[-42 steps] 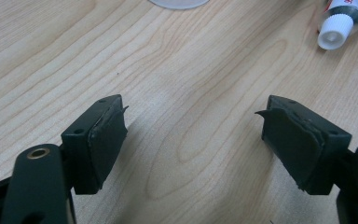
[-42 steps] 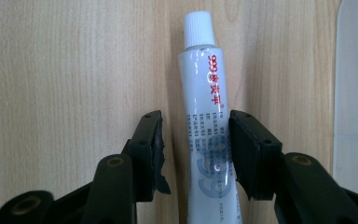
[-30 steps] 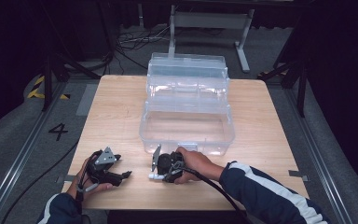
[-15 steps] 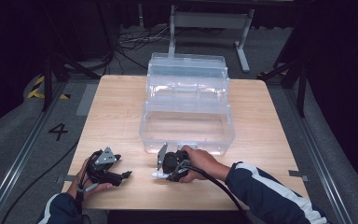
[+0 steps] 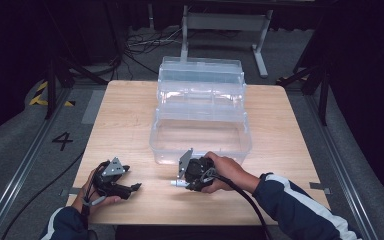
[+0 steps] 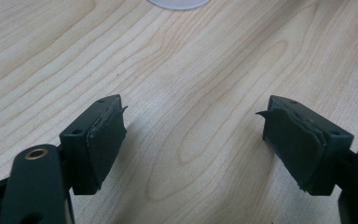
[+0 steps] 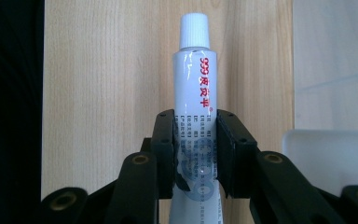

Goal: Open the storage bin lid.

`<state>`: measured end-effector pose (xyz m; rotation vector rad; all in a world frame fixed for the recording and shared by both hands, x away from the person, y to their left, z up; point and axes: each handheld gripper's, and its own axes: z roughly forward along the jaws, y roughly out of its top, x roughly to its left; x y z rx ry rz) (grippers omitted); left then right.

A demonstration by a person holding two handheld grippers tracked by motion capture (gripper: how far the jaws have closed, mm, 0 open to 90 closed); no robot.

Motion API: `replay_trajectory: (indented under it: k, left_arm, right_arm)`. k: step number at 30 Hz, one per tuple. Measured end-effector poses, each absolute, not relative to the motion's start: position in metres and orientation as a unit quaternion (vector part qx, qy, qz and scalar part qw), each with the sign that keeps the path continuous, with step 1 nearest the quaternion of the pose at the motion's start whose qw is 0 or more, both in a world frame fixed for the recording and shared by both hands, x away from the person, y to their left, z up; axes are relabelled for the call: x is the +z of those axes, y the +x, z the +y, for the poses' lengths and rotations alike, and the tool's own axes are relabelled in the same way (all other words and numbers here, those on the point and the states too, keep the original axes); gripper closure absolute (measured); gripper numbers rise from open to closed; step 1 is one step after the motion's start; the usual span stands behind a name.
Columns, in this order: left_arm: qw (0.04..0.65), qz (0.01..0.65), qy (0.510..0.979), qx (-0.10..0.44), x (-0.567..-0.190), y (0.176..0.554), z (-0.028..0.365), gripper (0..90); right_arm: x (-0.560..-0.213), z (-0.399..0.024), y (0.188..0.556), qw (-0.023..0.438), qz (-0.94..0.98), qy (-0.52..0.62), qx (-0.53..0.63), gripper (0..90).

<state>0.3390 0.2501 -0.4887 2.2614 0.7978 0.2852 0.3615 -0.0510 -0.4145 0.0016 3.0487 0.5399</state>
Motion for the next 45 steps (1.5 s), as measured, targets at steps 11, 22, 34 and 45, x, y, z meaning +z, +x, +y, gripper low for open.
replay_trajectory:
  k: [11, 22, 34, 45]
  left_arm:
    - [0.356, 0.309, 0.875, 0.11, -0.489, 0.339, 0.25, 21.1]
    - [0.355, 0.31, 0.875, 0.11, -0.489, 0.34, 0.25, 20.5]
    - [0.355, 0.31, 0.875, 0.11, -0.489, 0.34, 0.25, 20.5]
    - [0.355, 0.31, 0.875, 0.11, -0.489, 0.34, 0.25, 20.5]
  right_arm:
    - [-0.396, -0.073, 0.36, 0.024, 0.982, 0.005, 0.187, 71.0]
    - [-0.378, -0.09, 0.362, 0.039, 0.982, 0.01, 0.183, 71.0]
    - [-0.355, -0.112, 0.366, 0.055, 0.981, 0.025, 0.187, 71.0]
    - [-0.342, -0.122, 0.371, 0.066, 0.979, 0.032, 0.192, 71.0]
